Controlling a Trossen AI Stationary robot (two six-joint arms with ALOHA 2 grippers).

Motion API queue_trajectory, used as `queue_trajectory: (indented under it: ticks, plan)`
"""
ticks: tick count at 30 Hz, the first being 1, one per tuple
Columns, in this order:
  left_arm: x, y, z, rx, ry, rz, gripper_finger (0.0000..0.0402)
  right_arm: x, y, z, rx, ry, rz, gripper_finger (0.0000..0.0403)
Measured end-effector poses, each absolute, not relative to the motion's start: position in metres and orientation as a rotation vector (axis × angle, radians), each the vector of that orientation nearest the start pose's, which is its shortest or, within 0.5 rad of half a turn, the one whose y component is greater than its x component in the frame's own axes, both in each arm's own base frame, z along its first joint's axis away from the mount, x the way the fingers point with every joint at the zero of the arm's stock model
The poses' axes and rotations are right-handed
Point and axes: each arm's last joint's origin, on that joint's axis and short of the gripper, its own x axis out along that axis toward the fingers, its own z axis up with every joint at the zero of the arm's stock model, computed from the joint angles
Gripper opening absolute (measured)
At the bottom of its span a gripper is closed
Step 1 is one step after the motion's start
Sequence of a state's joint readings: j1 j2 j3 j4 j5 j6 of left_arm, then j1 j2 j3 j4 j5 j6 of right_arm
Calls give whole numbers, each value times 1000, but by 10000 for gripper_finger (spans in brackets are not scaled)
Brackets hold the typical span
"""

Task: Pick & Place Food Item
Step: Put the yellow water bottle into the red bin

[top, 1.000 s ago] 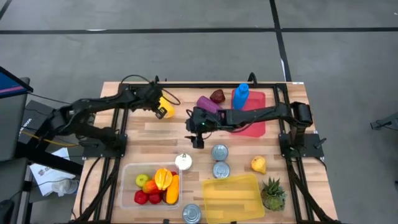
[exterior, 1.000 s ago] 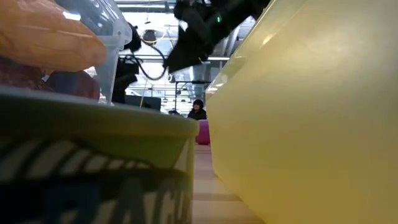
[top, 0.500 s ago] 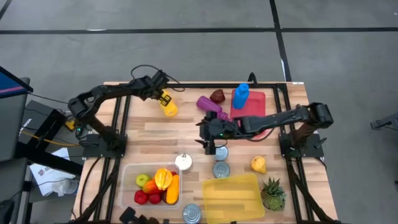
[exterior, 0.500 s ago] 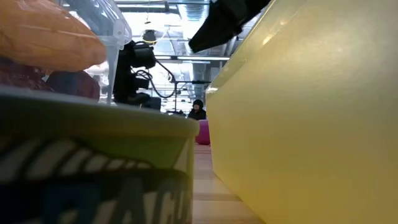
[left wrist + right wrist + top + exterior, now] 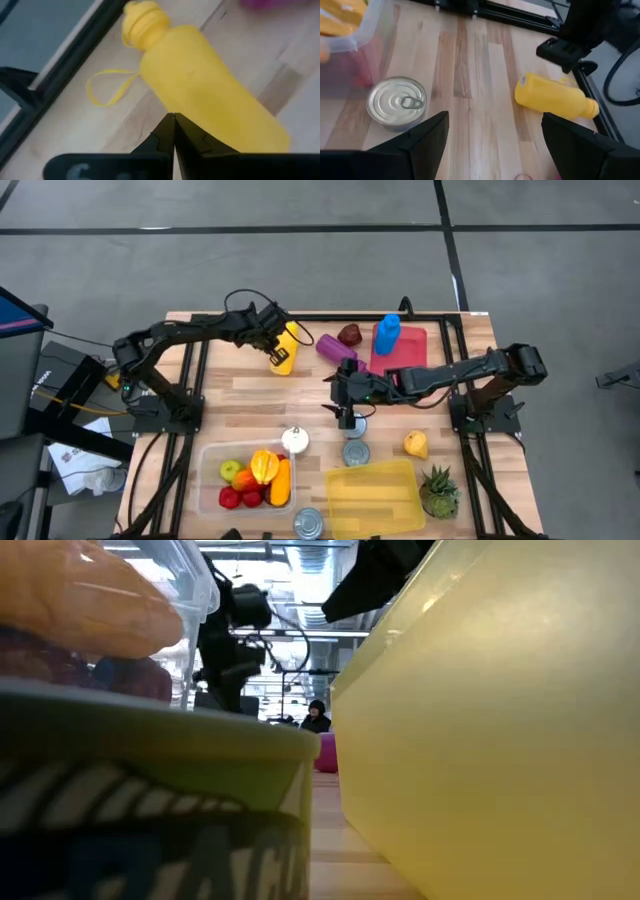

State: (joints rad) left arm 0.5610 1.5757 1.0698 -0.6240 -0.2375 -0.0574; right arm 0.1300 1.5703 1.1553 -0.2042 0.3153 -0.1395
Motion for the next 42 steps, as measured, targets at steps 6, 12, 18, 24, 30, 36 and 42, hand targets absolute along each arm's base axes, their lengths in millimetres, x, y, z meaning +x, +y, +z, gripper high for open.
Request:
queue_trajectory:
  ticks: [6, 12, 18, 24, 30, 36, 42]
  plan:
    - [235, 168, 229, -263, 1164, 772, 0, 349, 24, 262, -346, 648, -117, 306]
    - [230, 165, 233, -261, 1169, 767, 0, 350, -15, 261, -402, 674, -90, 306]
    - [235, 144, 270, -148, 875, 643, 16, 350, -67, 257, -293, 646, -59, 306]
    - [224, 127, 272, -155, 638, 483, 101, 357, -86, 235, -149, 673, -40, 313]
    - [223, 126, 260, -271, 608, 413, 229, 363, -79, 221, -83, 718, -67, 323]
    - [230, 135, 253, -419, 617, 472, 274, 364, -67, 220, -104, 738, -72, 324]
    - [238, 158, 250, -495, 714, 609, 274, 363, -51, 218, -126, 776, -22, 324]
